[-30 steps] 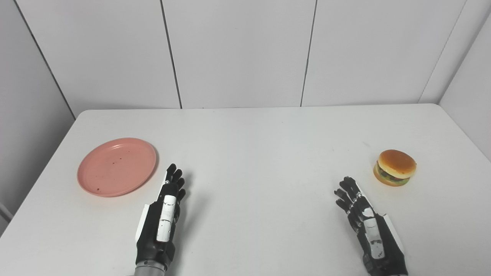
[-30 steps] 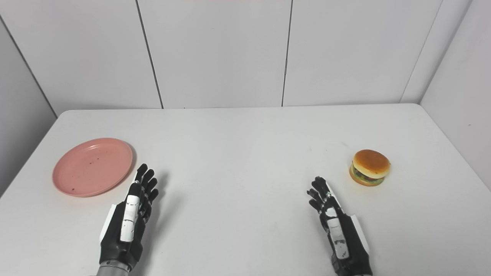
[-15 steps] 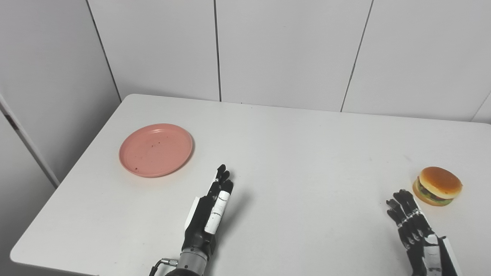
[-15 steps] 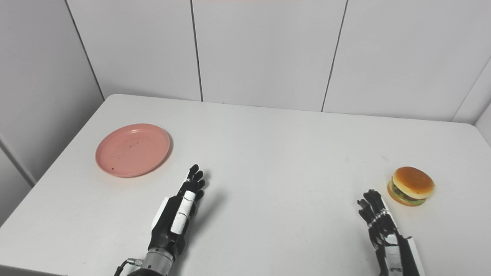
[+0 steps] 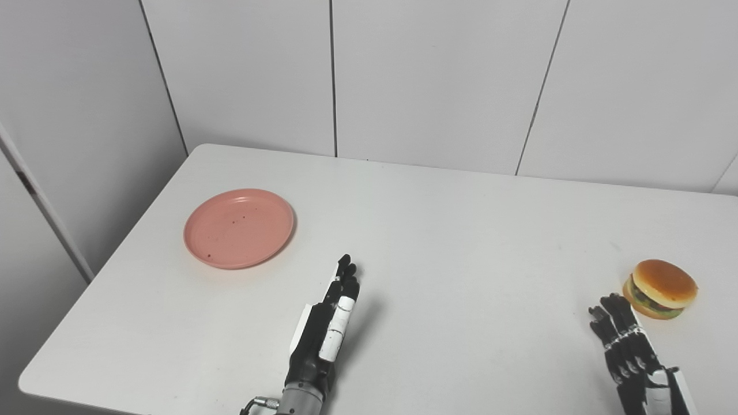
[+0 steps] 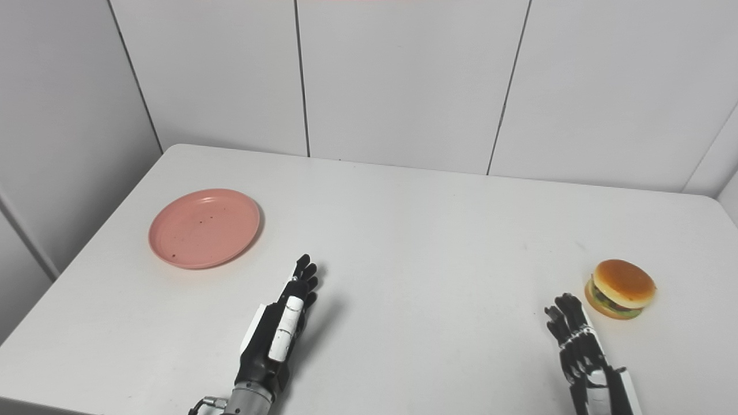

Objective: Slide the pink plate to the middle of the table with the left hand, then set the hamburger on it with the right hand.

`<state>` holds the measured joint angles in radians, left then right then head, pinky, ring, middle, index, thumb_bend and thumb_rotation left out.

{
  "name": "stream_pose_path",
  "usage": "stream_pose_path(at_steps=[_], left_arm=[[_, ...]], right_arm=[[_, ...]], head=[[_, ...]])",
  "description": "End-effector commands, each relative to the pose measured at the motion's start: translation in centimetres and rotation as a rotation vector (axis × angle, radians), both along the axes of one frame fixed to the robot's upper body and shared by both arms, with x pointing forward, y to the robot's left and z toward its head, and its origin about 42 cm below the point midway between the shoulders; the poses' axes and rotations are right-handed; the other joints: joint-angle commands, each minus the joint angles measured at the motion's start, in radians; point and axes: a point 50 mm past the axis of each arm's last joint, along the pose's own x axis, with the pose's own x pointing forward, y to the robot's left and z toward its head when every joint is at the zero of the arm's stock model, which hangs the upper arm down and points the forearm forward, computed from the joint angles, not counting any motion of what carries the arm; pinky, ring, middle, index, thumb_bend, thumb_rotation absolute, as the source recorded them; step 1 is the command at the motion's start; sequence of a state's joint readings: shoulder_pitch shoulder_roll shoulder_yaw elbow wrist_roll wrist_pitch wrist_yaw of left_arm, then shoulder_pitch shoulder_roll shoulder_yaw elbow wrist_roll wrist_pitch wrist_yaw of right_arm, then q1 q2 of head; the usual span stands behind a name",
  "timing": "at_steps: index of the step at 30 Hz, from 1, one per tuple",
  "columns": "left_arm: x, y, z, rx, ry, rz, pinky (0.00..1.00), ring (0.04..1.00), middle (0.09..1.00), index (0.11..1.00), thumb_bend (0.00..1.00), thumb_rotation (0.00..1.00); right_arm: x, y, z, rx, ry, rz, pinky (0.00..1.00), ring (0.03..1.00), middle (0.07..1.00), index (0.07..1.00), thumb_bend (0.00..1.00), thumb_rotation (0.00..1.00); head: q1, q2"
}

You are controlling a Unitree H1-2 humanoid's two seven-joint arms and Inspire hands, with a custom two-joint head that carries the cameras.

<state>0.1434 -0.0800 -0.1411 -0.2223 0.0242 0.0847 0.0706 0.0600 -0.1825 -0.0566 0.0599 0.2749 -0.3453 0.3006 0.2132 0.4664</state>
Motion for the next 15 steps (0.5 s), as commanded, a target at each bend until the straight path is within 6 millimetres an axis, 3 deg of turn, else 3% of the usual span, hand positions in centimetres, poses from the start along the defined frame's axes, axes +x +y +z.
stream_pose_path(at_steps=[1, 7, 15], left_arm=[[-2.2, 0.4, -1.2, -0.014, 0.026, 0.029, 1.00, 1.000, 1.000, 1.000, 0.76, 0.96], [-1.6, 0.8, -0.6, -0.030, -0.016, 0.047, 1.00, 1.000, 1.000, 0.982, 0.80, 0.96], [1.2, 1.8, 3.6, -0.091, -0.149, 0.089, 1.00, 0.982, 0.965, 0.917, 0.89, 0.89]], right_arm=[[-0.7, -0.5, -2.3, -0.008, 0.096, -0.018, 0.97, 0.944, 0.959, 0.940, 0.90, 1.00], [-0.6, -0.3, -2.6, -0.009, 0.107, -0.020, 0.97, 0.939, 0.962, 0.934, 0.92, 1.00], [-0.3, -0.2, -3.0, -0.015, 0.110, -0.022, 0.97, 0.940, 0.968, 0.935, 0.91, 1.00]], head=[[-0.002, -0.007], [-0.004, -0.028], [-0.011, -0.045]])
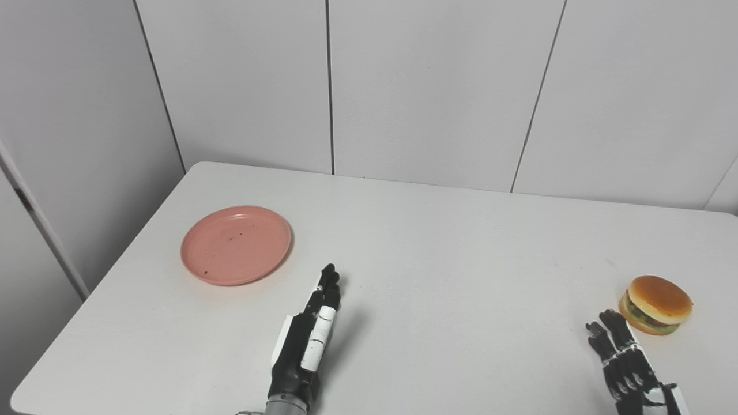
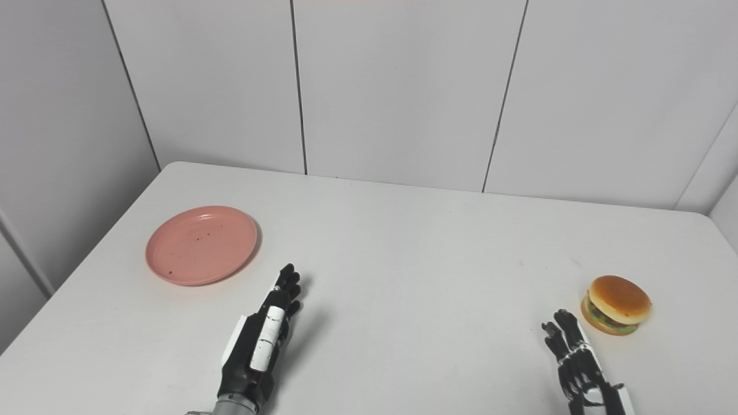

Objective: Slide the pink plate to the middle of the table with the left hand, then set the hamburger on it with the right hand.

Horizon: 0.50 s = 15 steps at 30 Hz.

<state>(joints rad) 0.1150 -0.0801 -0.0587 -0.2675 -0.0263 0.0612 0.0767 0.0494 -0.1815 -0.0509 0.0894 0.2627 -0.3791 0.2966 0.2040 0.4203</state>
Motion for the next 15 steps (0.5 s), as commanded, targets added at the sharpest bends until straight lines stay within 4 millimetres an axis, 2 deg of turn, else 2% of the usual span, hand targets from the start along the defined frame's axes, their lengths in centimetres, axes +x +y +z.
stream_pose_path(at_steps=[1, 3, 6, 12, 15], left_arm=[[0.7, -0.3, 2.3, -0.049, -0.084, 0.012, 1.00, 0.979, 0.962, 0.916, 0.90, 0.88], [1.5, 0.0, 3.4, -0.042, -0.124, 0.019, 1.00, 0.970, 0.953, 0.913, 0.92, 0.87], [2.7, 0.8, 5.4, -0.017, -0.186, 0.030, 0.98, 0.931, 0.923, 0.891, 0.89, 0.92], [4.8, 2.6, 8.7, 0.009, -0.279, 0.059, 0.99, 0.919, 0.903, 0.860, 0.87, 0.93], [6.0, 3.7, 10.4, 0.031, -0.323, 0.061, 0.99, 0.944, 0.922, 0.856, 0.89, 0.96]], right_arm=[[-0.6, -0.2, -2.7, -0.002, 0.122, -0.021, 0.97, 0.937, 0.966, 0.933, 0.90, 1.00], [-0.6, -0.2, -2.7, -0.003, 0.120, -0.023, 0.96, 0.933, 0.961, 0.928, 0.90, 1.00], [-0.6, 0.0, -2.8, -0.008, 0.119, -0.022, 0.96, 0.931, 0.963, 0.928, 0.91, 1.00], [-0.8, 0.4, -2.8, -0.010, 0.123, -0.014, 0.97, 0.934, 0.962, 0.926, 0.92, 1.00], [-0.8, 0.6, -2.9, -0.014, 0.122, -0.013, 0.96, 0.932, 0.958, 0.925, 0.92, 1.00]], head=[[-0.005, 0.000], [-0.006, 0.001], [-0.007, 0.000], [-0.017, -0.005], [-0.021, -0.008]])
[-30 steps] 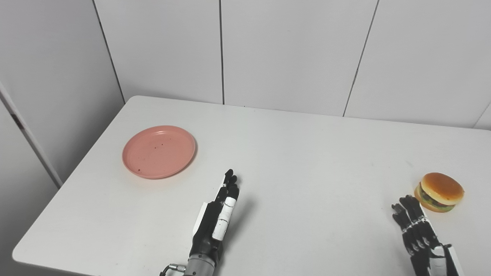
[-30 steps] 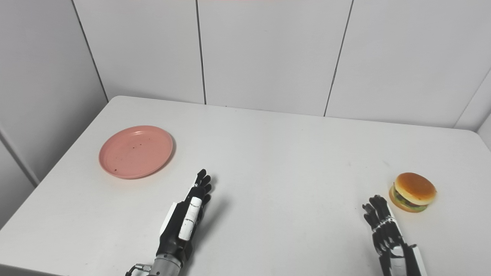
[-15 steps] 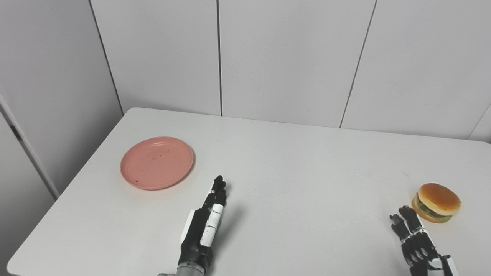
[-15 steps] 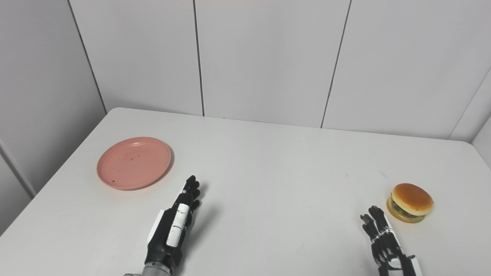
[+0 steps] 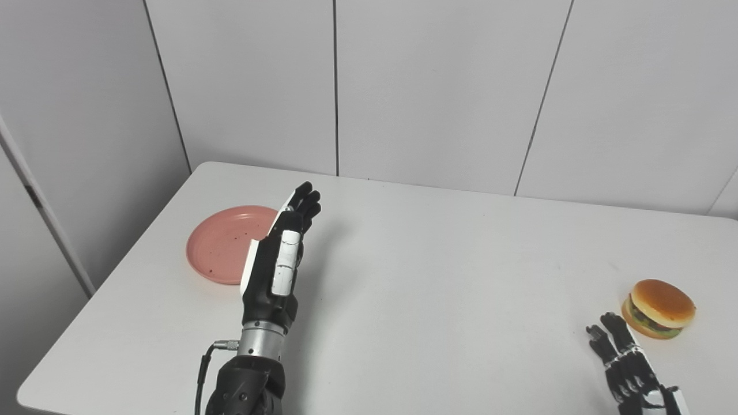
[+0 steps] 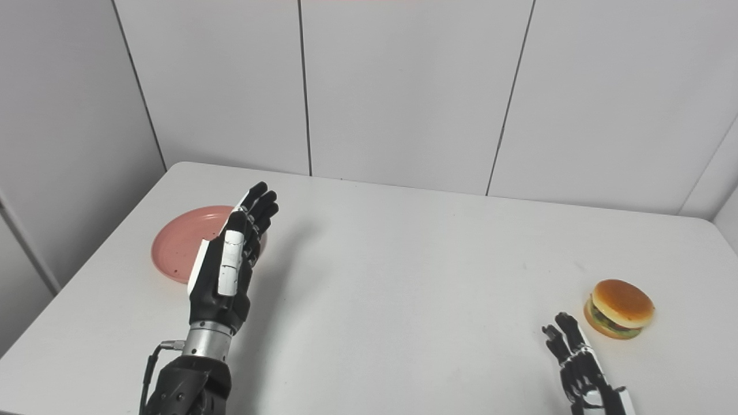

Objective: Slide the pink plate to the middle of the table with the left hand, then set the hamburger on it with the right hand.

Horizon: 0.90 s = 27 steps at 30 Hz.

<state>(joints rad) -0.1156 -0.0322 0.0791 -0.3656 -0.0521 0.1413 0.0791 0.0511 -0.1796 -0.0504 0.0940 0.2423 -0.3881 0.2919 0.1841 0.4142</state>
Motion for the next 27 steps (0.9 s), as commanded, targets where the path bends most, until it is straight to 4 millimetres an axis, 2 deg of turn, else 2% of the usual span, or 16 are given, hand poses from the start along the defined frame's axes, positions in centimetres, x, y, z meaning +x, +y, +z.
stream_pose_path(at_steps=[1, 5, 9, 13, 17, 23, 27], left_arm=[[1.2, 0.6, 2.8, 0.011, -0.099, -0.007, 1.00, 0.949, 0.926, 0.854, 0.89, 0.95], [2.3, 2.1, 4.0, 0.030, -0.129, 0.037, 1.00, 0.930, 0.910, 0.845, 0.91, 0.95], [3.4, 5.2, 4.6, 0.076, -0.152, 0.064, 1.00, 0.923, 0.908, 0.838, 0.92, 0.96], [4.6, 7.5, 5.0, 0.138, -0.155, 0.120, 0.88, 0.879, 0.875, 0.846, 0.96, 0.98], [6.4, 10.4, 4.9, 0.161, -0.176, 0.162, 0.81, 0.811, 0.826, 0.768, 1.00, 0.94], [9.2, 14.1, 4.7, 0.174, -0.184, 0.190, 0.74, 0.795, 0.819, 0.777, 1.00, 0.90], [10.5, 15.6, 4.6, 0.171, -0.168, 0.203, 0.67, 0.792, 0.820, 0.780, 0.99, 0.91]], right_arm=[[-0.7, 0.6, -2.8, 0.002, 0.123, -0.011, 0.96, 0.932, 0.958, 0.925, 0.93, 1.00], [-0.7, 0.8, -2.8, 0.009, 0.124, -0.009, 0.96, 0.931, 0.952, 0.921, 0.93, 1.00], [-0.7, 1.0, -2.8, 0.007, 0.126, -0.010, 0.95, 0.927, 0.946, 0.919, 0.93, 1.00], [-0.8, 1.0, -2.7, 0.000, 0.124, -0.009, 0.95, 0.930, 0.946, 0.921, 0.94, 1.00], [-1.0, 1.1, -2.7, 0.004, 0.128, -0.009, 0.96, 0.932, 0.946, 0.921, 0.94, 1.00], [-1.1, 1.0, -2.7, 0.001, 0.129, -0.011, 0.95, 0.933, 0.946, 0.921, 0.94, 1.00], [-1.2, 1.1, -2.6, -0.003, 0.130, -0.010, 0.95, 0.936, 0.947, 0.924, 0.93, 1.00]], head=[[-0.001, -0.002], [-0.005, -0.004], [-0.007, -0.004], [-0.012, 0.000], [-0.015, 0.003], [-0.018, 0.007], [-0.021, 0.008]])
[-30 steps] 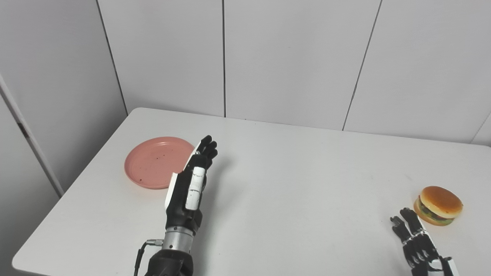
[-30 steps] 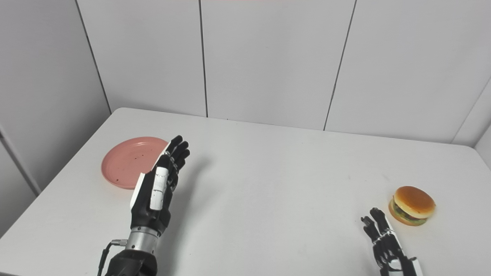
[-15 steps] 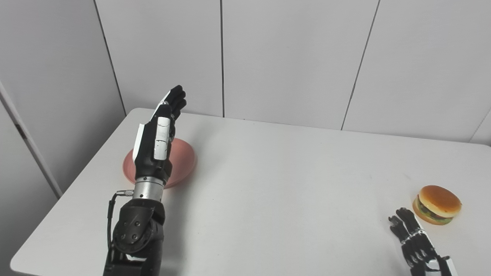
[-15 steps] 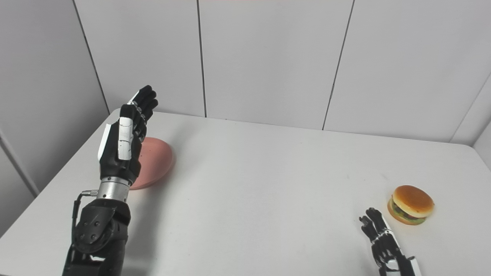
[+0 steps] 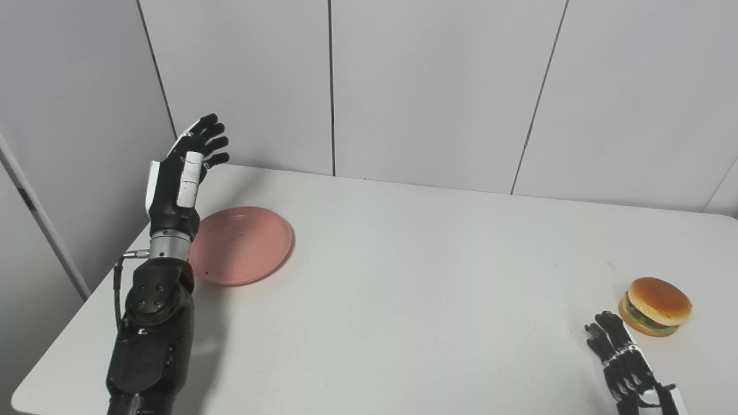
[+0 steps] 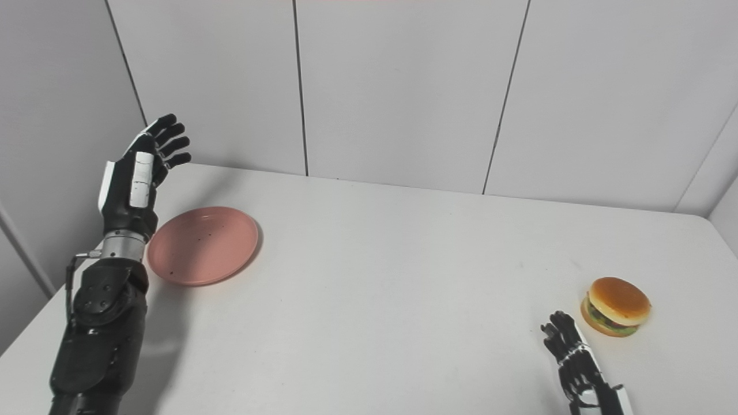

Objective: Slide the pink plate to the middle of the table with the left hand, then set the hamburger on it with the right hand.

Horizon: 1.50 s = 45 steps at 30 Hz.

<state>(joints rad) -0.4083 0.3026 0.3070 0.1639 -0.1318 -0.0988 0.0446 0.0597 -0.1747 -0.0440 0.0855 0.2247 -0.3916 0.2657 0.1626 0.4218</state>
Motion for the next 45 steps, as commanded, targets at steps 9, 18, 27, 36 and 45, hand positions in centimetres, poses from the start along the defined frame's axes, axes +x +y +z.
stream_pose_path(at_steps=[9, 18, 27, 36, 45], left_arm=[[4.0, 4.3, 1.1, -0.018, -0.036, 0.064, 0.61, 0.736, 0.767, 0.755, 1.00, 0.87], [5.1, 6.0, -1.1, -0.005, 0.050, 0.141, 0.62, 0.737, 0.770, 0.758, 0.97, 0.87], [5.0, 7.9, -4.0, -0.013, 0.158, 0.173, 0.77, 0.785, 0.773, 0.758, 0.98, 0.86], [4.4, 7.7, -6.5, -0.015, 0.256, 0.167, 0.76, 0.832, 0.784, 0.759, 0.98, 0.85], [4.2, 7.4, -8.0, 0.016, 0.302, 0.118, 0.77, 0.846, 0.816, 0.767, 0.93, 0.89]], right_arm=[[-1.0, 0.8, -2.5, -0.001, 0.130, 0.008, 0.95, 0.936, 0.947, 0.923, 0.94, 1.00], [-1.3, 0.7, -2.3, -0.006, 0.128, 0.007, 0.95, 0.930, 0.944, 0.920, 0.94, 0.99], [-1.4, 0.5, -2.2, -0.002, 0.131, 0.004, 0.94, 0.930, 0.941, 0.919, 0.94, 0.99], [-1.5, 0.1, -2.2, -0.017, 0.133, -0.002, 0.93, 0.927, 0.944, 0.922, 0.95, 1.00], [-1.6, 0.1, -2.1, -0.023, 0.135, -0.005, 0.93, 0.925, 0.945, 0.923, 0.95, 0.99]], head=[[0.000, 0.008], [-0.007, 0.019], [-0.013, 0.027], [-0.018, 0.036], [-0.022, 0.040]])
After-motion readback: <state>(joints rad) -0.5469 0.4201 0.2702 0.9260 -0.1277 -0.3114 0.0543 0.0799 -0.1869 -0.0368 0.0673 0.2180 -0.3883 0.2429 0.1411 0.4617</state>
